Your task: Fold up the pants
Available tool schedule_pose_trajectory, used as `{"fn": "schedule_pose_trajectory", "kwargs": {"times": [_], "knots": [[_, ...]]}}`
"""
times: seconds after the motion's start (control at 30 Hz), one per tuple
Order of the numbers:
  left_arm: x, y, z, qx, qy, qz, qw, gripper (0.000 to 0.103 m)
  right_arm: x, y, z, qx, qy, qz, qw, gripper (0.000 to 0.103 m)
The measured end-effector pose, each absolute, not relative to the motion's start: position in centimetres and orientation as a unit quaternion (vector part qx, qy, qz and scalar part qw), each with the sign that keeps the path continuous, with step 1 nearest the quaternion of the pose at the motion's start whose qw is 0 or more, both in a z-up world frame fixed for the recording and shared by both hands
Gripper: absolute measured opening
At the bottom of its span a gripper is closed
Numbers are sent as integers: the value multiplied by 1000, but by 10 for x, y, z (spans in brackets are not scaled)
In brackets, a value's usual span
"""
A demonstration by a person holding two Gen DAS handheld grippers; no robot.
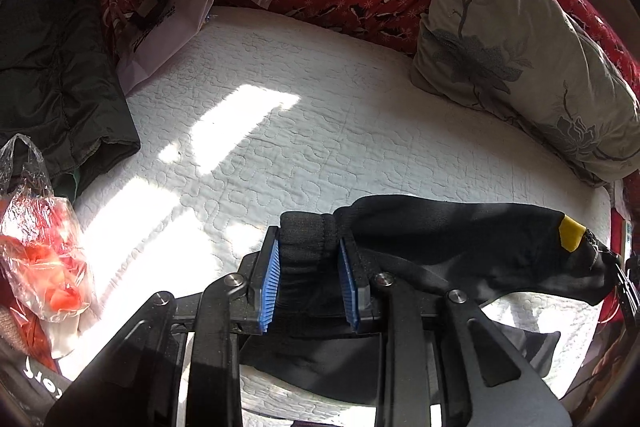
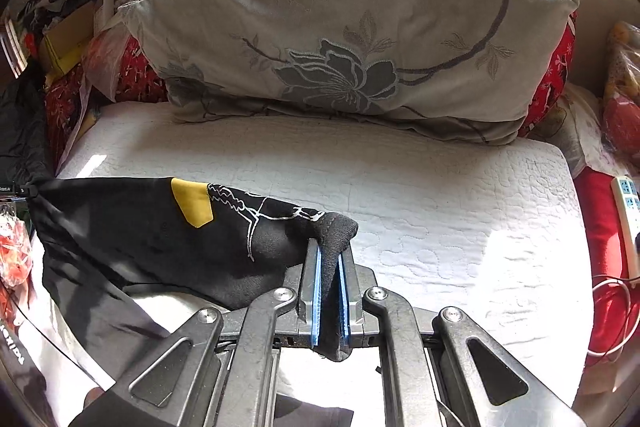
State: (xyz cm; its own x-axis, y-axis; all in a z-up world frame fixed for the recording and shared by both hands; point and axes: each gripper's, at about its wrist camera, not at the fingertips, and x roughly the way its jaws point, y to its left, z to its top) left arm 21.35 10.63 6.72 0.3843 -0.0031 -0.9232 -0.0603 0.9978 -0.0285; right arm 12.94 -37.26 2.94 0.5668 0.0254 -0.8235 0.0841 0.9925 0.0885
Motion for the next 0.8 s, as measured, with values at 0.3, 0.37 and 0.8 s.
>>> {"fn": "schedule_pose_trajectory", "kwargs": {"times": [0.3,0.37,0.8], "knots": [[150,124,50,-49,536,23,843,24,51,-361,25,58,440,-17,896,7],[137,129,37,-51,544,24,837,24,31,-360,19,63,438,-17,896,7],[67,174,-68,-136,636,14,759,25,-68,-313,-50,-5,488,-18,872,22]]}}
